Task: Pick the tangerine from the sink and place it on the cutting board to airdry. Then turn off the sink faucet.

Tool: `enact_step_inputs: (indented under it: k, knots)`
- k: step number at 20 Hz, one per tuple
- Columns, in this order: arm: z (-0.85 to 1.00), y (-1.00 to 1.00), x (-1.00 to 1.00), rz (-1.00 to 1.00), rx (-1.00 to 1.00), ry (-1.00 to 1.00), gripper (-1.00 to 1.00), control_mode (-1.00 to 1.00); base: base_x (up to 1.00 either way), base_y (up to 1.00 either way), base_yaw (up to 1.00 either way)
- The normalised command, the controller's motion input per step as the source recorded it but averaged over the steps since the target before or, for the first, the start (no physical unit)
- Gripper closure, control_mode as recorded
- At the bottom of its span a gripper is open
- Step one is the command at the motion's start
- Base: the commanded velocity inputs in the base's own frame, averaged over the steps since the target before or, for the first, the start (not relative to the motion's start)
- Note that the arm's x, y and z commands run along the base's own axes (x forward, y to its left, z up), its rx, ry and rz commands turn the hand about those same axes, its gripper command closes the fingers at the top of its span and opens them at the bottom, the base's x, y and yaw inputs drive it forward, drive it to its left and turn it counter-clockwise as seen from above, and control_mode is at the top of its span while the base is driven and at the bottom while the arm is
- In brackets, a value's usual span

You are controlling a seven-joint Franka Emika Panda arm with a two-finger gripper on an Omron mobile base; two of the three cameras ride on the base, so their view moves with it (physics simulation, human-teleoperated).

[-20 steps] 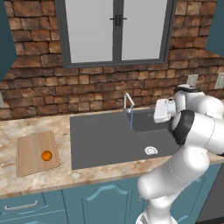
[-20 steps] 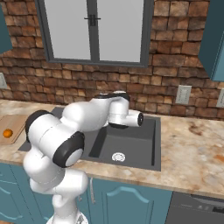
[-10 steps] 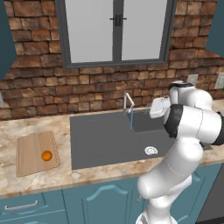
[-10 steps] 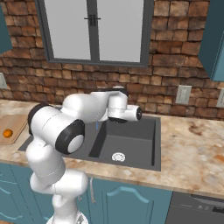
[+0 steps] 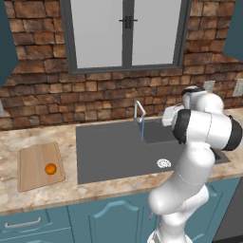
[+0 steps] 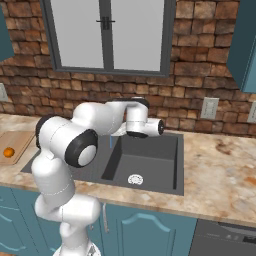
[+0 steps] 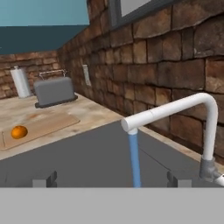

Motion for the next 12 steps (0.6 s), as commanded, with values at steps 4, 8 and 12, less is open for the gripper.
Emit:
enact_step_inputs:
  k: [4, 8, 12]
  knots:
    - [-0.02, 0.0, 0.01, 0.01, 0.03, 0.01, -1.0, -1.0, 0.0, 0.0, 0.0]
    - [-0.04, 0.0, 0.02, 0.02, 0.05, 0.0, -1.0, -1.0, 0.0, 0.0, 0.0]
    - [-0.11, 0.02, 0.0, 0.03, 0.06, 0.0, -1.0, -1.0, 0.0, 0.0, 0.0]
